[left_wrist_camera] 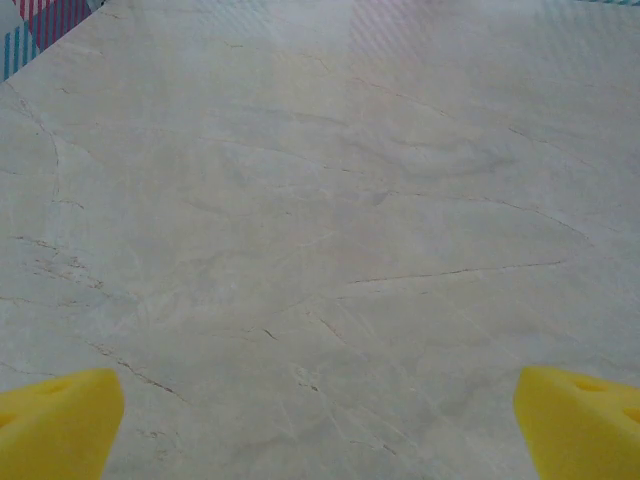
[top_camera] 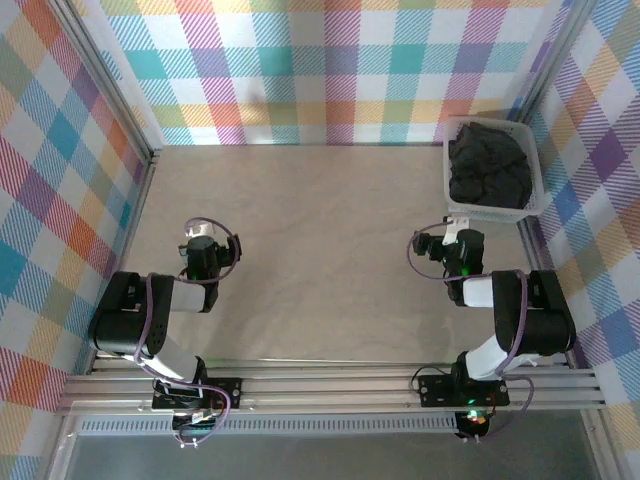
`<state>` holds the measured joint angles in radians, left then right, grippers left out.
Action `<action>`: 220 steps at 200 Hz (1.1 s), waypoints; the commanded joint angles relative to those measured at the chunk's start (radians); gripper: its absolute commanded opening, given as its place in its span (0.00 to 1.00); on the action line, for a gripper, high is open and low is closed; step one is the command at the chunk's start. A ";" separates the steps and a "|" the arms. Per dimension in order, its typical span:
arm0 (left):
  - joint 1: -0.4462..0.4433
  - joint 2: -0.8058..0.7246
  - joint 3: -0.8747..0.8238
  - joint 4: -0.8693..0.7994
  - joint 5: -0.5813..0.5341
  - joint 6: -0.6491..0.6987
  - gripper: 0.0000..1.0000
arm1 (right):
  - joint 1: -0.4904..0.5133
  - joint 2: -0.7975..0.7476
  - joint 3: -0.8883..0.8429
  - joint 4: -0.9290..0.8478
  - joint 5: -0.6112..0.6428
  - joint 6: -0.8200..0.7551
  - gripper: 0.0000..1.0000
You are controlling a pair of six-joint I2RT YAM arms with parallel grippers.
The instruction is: Fold and stack the t-shirts
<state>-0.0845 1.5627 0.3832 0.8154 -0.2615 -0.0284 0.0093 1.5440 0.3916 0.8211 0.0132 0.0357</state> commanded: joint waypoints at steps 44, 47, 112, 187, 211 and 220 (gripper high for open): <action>-0.003 -0.001 0.015 0.031 0.012 0.016 1.00 | -0.006 -0.009 0.015 0.016 -0.023 -0.019 1.00; -0.003 -0.001 0.015 0.031 0.011 0.016 1.00 | -0.006 -0.009 0.015 0.016 -0.024 -0.019 1.00; -0.003 -0.002 0.014 0.031 0.010 0.016 1.00 | -0.007 -0.009 0.016 0.016 -0.024 -0.019 1.00; -0.080 -0.230 0.085 -0.236 -0.142 0.049 1.00 | 0.151 -0.271 0.101 -0.280 0.232 -0.109 1.00; -0.146 -0.414 0.200 -0.329 -0.167 0.006 1.00 | 0.209 -0.437 0.418 -0.725 0.222 0.161 1.00; -0.140 -0.448 0.362 -0.632 -0.127 -0.153 1.00 | 0.203 -0.434 0.562 -0.931 0.179 0.268 1.00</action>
<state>-0.2031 1.2503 0.4751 0.5743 -0.3706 -0.0044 0.2138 1.1965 0.6044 0.3882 0.1970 0.0437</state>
